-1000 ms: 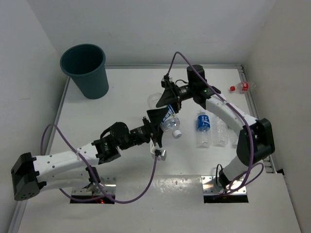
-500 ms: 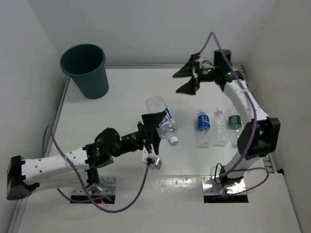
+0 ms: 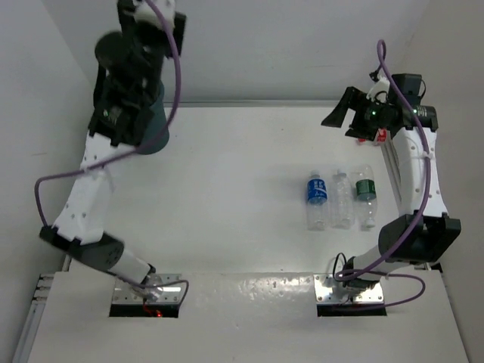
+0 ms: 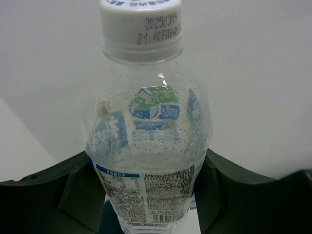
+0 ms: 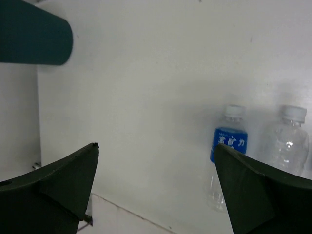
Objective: Put the plastic bottles in the bin
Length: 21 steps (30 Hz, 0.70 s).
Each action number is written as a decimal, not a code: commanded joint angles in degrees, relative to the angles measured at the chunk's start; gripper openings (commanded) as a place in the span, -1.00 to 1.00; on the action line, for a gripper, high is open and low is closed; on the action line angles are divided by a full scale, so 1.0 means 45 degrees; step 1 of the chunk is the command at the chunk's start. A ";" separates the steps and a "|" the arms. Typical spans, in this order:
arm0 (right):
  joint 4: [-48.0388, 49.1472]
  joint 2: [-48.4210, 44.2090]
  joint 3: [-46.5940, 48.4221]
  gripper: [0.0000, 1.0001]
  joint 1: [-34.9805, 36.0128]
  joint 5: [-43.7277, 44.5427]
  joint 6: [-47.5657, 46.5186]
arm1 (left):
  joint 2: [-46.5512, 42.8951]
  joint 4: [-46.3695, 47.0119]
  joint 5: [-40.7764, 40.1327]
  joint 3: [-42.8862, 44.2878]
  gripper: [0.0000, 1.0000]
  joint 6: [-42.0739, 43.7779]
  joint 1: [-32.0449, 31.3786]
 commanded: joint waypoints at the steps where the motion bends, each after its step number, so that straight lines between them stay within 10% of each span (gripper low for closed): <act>1: -0.0482 0.0100 -0.0519 1.00 -0.0091 0.0452 -0.1030 | 0.2997 -0.3989 0.1028 0.3714 -0.68 -0.4086 0.3389; 4: -0.0599 0.0198 -0.0481 1.00 -0.0032 0.0256 -0.1302 | 0.5496 -0.5948 0.3463 0.6906 -0.71 -0.5866 0.5451; 10: -0.0755 0.0237 -0.0949 1.00 0.0026 0.0684 -0.1889 | 0.5873 -0.3686 0.7663 0.3921 -0.62 -0.8267 0.8538; 16: -0.0931 0.0140 -0.1398 1.00 0.0027 0.1057 -0.2436 | 0.6443 -0.3060 0.7966 0.3493 -0.62 -0.8389 0.8933; 21: -0.0716 -0.0212 -0.2862 1.00 0.0026 0.1485 -0.2709 | 0.6832 -0.2649 0.8083 0.3101 -0.26 -0.7707 0.8933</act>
